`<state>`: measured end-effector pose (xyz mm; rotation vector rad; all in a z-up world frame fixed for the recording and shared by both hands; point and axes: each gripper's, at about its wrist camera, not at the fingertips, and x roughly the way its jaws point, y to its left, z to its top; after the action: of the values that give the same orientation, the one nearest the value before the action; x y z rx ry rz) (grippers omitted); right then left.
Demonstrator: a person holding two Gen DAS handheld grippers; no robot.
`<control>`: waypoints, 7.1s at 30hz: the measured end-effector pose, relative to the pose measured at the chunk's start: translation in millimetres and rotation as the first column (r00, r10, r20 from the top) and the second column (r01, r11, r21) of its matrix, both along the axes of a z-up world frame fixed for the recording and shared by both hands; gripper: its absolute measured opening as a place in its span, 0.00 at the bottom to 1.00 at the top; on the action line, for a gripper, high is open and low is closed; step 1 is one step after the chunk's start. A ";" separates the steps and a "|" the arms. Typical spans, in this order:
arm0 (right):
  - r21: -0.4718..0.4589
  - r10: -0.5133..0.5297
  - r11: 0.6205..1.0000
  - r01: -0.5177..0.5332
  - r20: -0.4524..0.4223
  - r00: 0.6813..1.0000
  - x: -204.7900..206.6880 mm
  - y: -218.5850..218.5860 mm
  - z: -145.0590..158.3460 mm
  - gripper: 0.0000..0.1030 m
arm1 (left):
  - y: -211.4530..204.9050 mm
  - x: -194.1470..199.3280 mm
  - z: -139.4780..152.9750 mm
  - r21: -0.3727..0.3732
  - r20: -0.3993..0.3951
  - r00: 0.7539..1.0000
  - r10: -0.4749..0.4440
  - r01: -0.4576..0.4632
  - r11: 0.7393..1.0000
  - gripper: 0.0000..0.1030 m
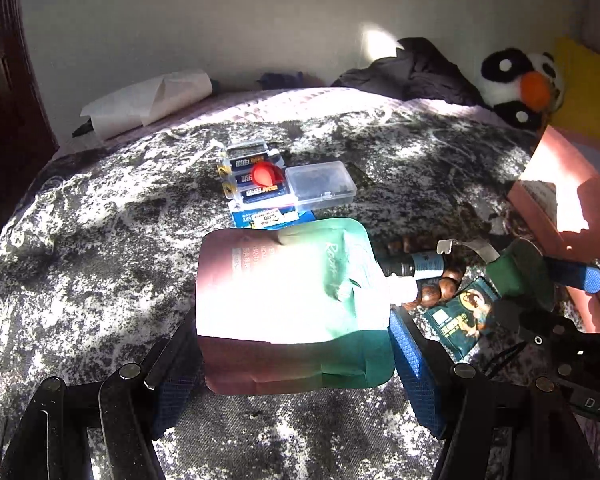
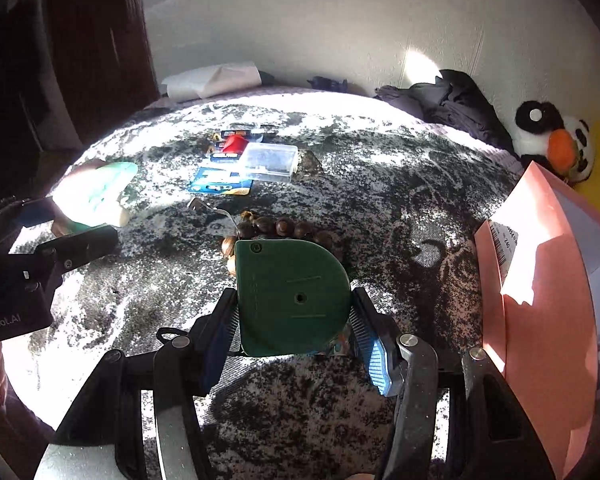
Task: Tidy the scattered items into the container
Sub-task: 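Carry the pouch and green lid with both tools over the pink box, then open both tools to drop the pouch and green lid into the box, then move left tool to the bead bracelet while right approaches the snack packet, then grasp the wooden bead bracelet with left tool while right grasps the snack packet, then carry the bracelet and snack packet with both tools over the pink box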
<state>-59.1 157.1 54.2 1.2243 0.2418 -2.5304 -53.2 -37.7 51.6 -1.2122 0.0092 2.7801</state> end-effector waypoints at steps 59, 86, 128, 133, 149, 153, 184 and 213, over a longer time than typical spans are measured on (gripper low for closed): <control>-0.176 -0.524 0.852 0.493 -0.272 0.807 164.3 345.1 130.5 0.57 | 334.0 56.4 107.0 -0.051 -0.170 0.840 -0.516 0.515 0.856 0.73; -0.124 -0.618 0.786 0.605 -0.166 0.768 84.9 387.2 75.6 0.81 | 357.6 -0.3 73.9 -0.035 -0.109 0.871 -0.479 0.479 0.877 0.91; -0.065 -0.120 0.990 0.123 0.058 0.991 -2.7 39.8 -17.1 0.85 | 6.2 -28.2 -33.4 0.053 0.079 0.997 0.021 -0.025 0.998 0.92; -0.025 -0.105 0.994 0.109 0.120 0.987 -20.5 26.3 -50.7 0.85 | 30.4 -51.6 -56.0 0.088 0.118 0.991 -0.068 0.057 0.994 0.92; 0.034 -0.038 0.999 0.032 0.181 0.983 -42.3 10.5 -86.5 0.89 | 61.1 -98.8 -95.2 0.180 0.124 0.980 -0.155 0.132 0.975 0.38; 0.052 -0.010 0.999 0.001 0.170 0.985 -43.7 5.7 -87.6 0.74 | 52.1 -95.8 -87.9 0.179 0.133 0.982 -0.138 0.113 0.977 0.17; -0.078 0.046 0.996 -0.051 -0.060 0.997 41.0 28.2 33.3 0.44 | 16.2 21.2 55.1 0.183 -0.070 0.995 -0.073 0.085 0.979 0.17; -0.220 -0.232 0.960 0.173 -0.279 0.932 129.6 205.8 132.6 0.44 | 237.4 67.8 175.3 0.033 -0.250 0.867 -0.432 0.453 0.891 0.17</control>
<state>70.5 362.9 186.9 0.8227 -0.0668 -2.8384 14.6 199.7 226.9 -0.7322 0.1588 2.4622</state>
